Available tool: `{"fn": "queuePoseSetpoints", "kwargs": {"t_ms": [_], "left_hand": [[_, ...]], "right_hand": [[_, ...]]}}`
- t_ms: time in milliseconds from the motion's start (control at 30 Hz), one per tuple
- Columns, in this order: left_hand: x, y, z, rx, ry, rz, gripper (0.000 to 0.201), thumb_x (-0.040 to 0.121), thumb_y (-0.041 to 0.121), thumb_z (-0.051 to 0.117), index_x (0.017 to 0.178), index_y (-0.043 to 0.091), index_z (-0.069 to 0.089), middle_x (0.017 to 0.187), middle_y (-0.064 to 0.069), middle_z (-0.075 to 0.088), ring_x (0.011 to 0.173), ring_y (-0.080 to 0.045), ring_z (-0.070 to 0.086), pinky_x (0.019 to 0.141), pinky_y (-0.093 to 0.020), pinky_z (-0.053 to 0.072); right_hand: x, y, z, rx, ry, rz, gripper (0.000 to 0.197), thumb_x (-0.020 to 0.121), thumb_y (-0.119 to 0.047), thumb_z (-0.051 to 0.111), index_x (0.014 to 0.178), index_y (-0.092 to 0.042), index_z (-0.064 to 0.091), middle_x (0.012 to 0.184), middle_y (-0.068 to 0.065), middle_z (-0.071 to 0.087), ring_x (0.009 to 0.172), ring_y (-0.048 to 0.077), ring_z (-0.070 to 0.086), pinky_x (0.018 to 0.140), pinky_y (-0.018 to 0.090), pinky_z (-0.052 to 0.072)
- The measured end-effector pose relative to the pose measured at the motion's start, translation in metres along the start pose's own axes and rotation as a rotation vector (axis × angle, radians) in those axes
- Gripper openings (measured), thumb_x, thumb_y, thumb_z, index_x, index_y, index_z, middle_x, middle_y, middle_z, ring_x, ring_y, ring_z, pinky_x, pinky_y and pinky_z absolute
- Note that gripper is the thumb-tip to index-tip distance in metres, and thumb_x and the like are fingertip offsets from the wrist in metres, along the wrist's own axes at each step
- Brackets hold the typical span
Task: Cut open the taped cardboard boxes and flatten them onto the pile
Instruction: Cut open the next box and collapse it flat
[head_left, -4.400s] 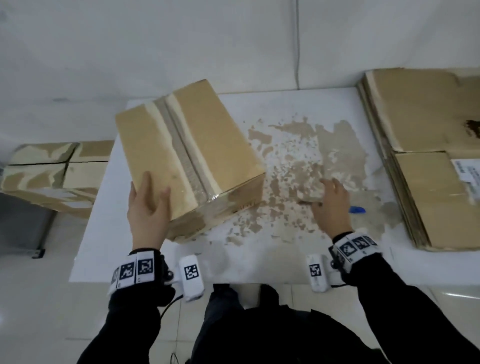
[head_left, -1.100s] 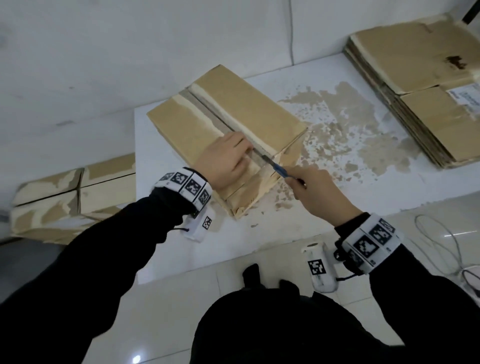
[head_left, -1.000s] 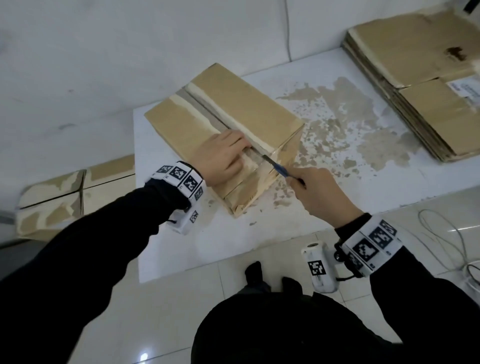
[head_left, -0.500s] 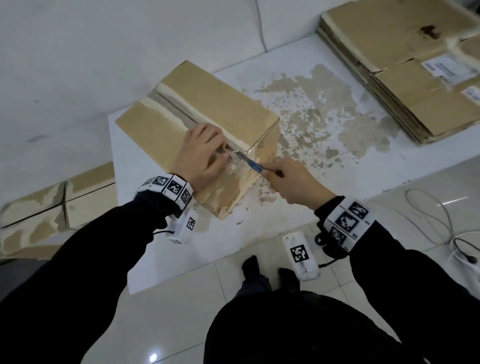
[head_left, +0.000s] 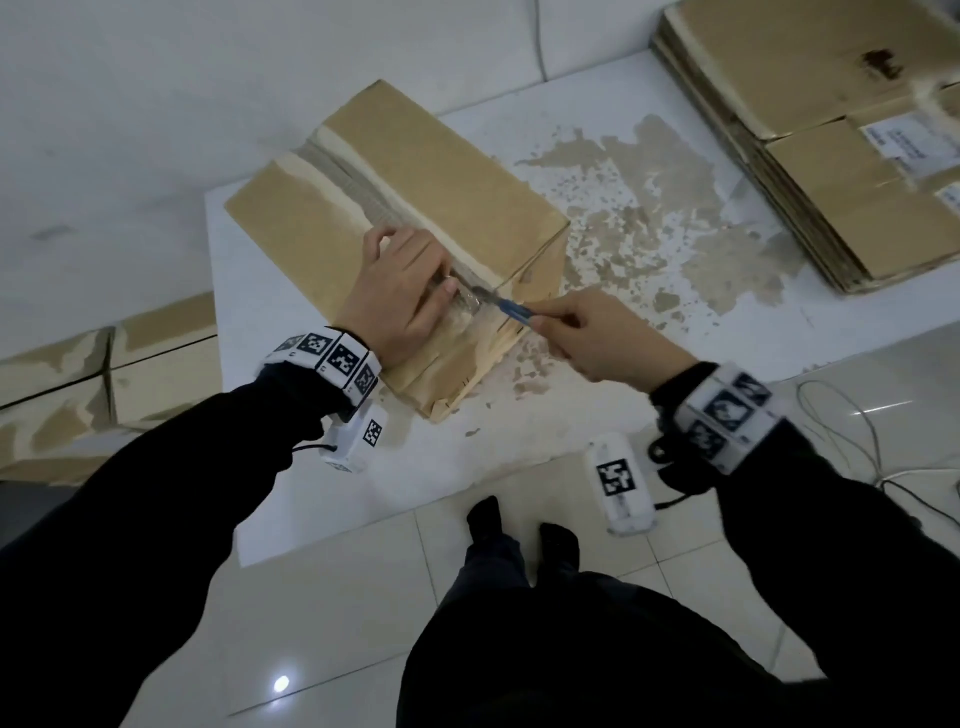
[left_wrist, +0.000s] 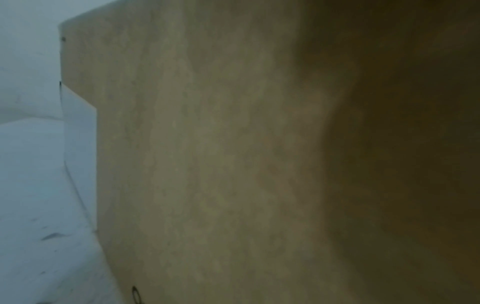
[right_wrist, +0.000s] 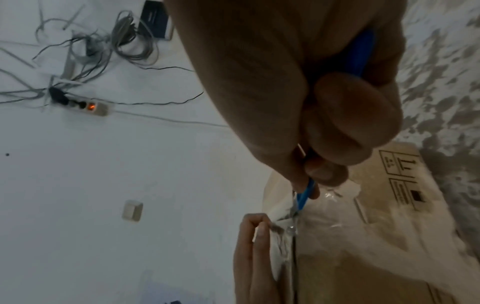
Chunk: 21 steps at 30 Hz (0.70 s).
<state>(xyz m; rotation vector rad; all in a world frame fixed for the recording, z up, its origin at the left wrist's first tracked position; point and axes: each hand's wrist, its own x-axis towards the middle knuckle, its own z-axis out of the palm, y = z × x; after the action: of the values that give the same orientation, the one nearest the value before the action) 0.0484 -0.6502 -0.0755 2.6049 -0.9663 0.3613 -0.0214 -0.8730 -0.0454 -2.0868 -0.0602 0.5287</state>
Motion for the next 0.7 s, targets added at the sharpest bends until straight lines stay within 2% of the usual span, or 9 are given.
{"fn": "queuePoseSetpoints", "kwargs": {"t_ms": [67, 167, 267, 333, 467, 533, 600, 667, 700], "left_hand": [[0.001, 0.001, 0.0, 0.008, 0.003, 0.005, 0.026, 0.096, 0.027, 0.033, 0.087, 0.009, 0.05, 0.088, -0.002, 0.051, 0.09, -0.023, 0.047, 0.098, -0.036, 0.022], [-0.002, 0.0, 0.0, 0.006, 0.006, 0.037, 0.026, 0.097, 0.026, 0.032, 0.086, 0.01, 0.049, 0.087, -0.002, 0.051, 0.088, -0.023, 0.047, 0.1, -0.036, 0.02], [-0.002, -0.001, 0.0, 0.0, 0.006, 0.049, 0.028, 0.098, 0.027, 0.031, 0.086, 0.01, 0.049, 0.087, -0.002, 0.051, 0.088, -0.024, 0.047, 0.1, -0.036, 0.019], [0.001, 0.0, 0.0, 0.0, -0.001, 0.058, 0.029, 0.098, 0.028, 0.03, 0.087, 0.01, 0.05, 0.087, -0.002, 0.051, 0.087, -0.024, 0.047, 0.1, -0.036, 0.019], [-0.003, -0.003, 0.0, -0.019, 0.015, 0.066, 0.029, 0.098, 0.027, 0.029, 0.088, 0.01, 0.049, 0.087, -0.001, 0.05, 0.088, -0.022, 0.047, 0.101, -0.035, 0.017], [-0.004, -0.004, -0.001, -0.032, 0.029, 0.054, 0.028, 0.099, 0.027, 0.029, 0.089, 0.01, 0.049, 0.088, -0.001, 0.049, 0.09, -0.022, 0.047, 0.101, -0.035, 0.016], [-0.002, 0.0, -0.002, -0.042, 0.069, 0.023, 0.03, 0.099, 0.028, 0.028, 0.088, 0.01, 0.049, 0.088, -0.001, 0.048, 0.09, -0.021, 0.045, 0.099, -0.034, 0.017], [0.004, 0.002, -0.001, -0.042, 0.11, -0.02, 0.031, 0.099, 0.029, 0.027, 0.088, 0.009, 0.049, 0.088, -0.002, 0.048, 0.092, -0.021, 0.044, 0.098, -0.032, 0.017], [0.006, 0.001, 0.0, -0.034, 0.108, -0.028, 0.032, 0.099, 0.029, 0.027, 0.088, 0.009, 0.049, 0.089, -0.002, 0.049, 0.093, -0.021, 0.045, 0.098, -0.032, 0.016]], "right_hand": [[0.001, -0.002, 0.005, 0.015, 0.003, -0.003, 0.03, 0.101, -0.02, 0.041, 0.118, -0.012, 0.064, 0.059, 0.002, 0.045, 0.041, 0.01, 0.033, 0.038, 0.019, 0.031], [-0.01, -0.001, -0.01, -0.04, -0.099, 0.004, 0.029, 0.101, -0.022, 0.042, 0.12, -0.019, 0.063, 0.057, 0.001, 0.043, 0.041, 0.011, 0.031, 0.039, 0.023, 0.03], [-0.015, -0.001, -0.026, -0.086, -0.03, -0.039, 0.031, 0.1, -0.023, 0.043, 0.126, -0.022, 0.06, 0.054, -0.004, 0.045, 0.04, 0.006, 0.033, 0.042, 0.018, 0.03], [-0.007, -0.008, -0.018, -0.23, 0.023, -0.091, 0.031, 0.1, -0.023, 0.044, 0.125, -0.02, 0.061, 0.054, -0.004, 0.046, 0.043, 0.007, 0.035, 0.043, 0.014, 0.026], [0.008, -0.024, -0.012, -0.403, -0.031, -0.083, 0.029, 0.1, -0.023, 0.042, 0.116, -0.013, 0.066, 0.059, -0.001, 0.045, 0.048, 0.009, 0.036, 0.046, 0.019, 0.026], [0.005, -0.02, -0.017, -0.327, -0.11, -0.066, 0.025, 0.1, -0.024, 0.043, 0.102, -0.019, 0.068, 0.061, 0.0, 0.048, 0.043, 0.006, 0.036, 0.045, 0.017, 0.031], [-0.006, -0.014, -0.015, -0.154, -0.233, -0.026, 0.021, 0.099, -0.023, 0.045, 0.093, -0.029, 0.064, 0.056, -0.002, 0.047, 0.038, 0.007, 0.032, 0.041, 0.022, 0.032], [-0.018, -0.005, -0.002, 0.019, -0.291, 0.042, 0.022, 0.1, -0.022, 0.044, 0.109, -0.026, 0.064, 0.051, -0.006, 0.042, 0.041, 0.01, 0.027, 0.04, 0.024, 0.026], [-0.022, -0.001, 0.001, 0.086, -0.256, 0.07, 0.025, 0.101, -0.022, 0.043, 0.116, -0.024, 0.062, 0.051, -0.006, 0.041, 0.042, 0.011, 0.026, 0.04, 0.023, 0.025]]}}
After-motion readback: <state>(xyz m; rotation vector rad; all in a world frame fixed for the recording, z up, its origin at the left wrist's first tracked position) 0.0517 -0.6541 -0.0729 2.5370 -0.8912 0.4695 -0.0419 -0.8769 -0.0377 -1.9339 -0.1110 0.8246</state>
